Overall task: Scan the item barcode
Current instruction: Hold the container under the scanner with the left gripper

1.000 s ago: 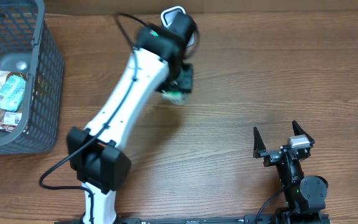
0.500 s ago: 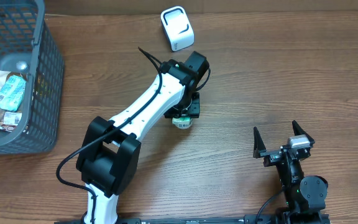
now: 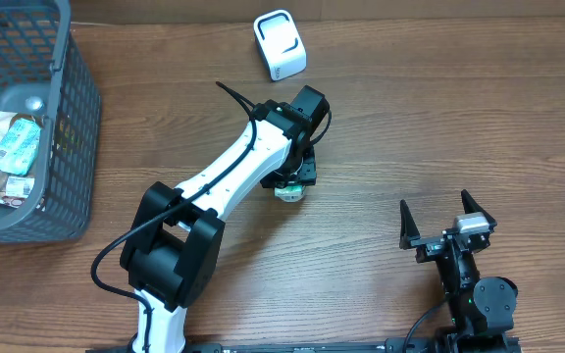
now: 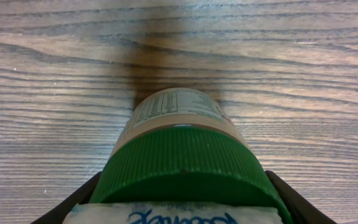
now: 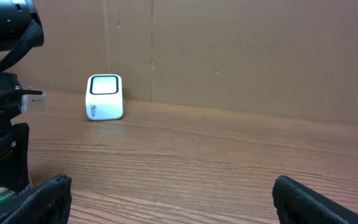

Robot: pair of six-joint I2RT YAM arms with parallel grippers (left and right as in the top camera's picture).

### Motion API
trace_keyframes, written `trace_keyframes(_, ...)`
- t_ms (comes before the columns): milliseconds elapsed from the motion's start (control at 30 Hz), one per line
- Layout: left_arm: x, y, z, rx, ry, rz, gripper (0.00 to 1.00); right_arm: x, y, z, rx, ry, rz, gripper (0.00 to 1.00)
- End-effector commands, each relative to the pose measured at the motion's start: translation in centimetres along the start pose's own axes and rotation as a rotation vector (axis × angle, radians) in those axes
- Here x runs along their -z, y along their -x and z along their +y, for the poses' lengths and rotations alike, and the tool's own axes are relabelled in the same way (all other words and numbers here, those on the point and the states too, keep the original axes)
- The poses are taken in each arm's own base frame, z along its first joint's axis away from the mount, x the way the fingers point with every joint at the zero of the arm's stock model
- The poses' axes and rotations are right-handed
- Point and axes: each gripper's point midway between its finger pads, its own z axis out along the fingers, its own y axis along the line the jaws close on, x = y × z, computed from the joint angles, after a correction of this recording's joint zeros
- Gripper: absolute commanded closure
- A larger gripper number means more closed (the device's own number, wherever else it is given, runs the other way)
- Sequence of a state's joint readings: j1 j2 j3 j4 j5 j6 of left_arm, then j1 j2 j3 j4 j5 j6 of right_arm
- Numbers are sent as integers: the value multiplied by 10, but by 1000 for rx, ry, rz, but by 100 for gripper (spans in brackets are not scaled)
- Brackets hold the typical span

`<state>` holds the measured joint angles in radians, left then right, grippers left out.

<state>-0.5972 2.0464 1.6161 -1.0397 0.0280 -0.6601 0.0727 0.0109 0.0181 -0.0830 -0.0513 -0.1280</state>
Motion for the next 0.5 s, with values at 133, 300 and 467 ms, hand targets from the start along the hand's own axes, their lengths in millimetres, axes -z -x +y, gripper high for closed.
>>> trace_keyframes(133,11,6,-6,19,-28,-49,70,0,-3,-2,1,-8,1,0)
trace_keyframes(300,11,13,-11,17,-48,-76,68,0,-3,-2,1,-8,1,0)
trace_keyframes(467,7,16,-13,18,-49,-85,68,0,-3,-2,1,-8,1,0)
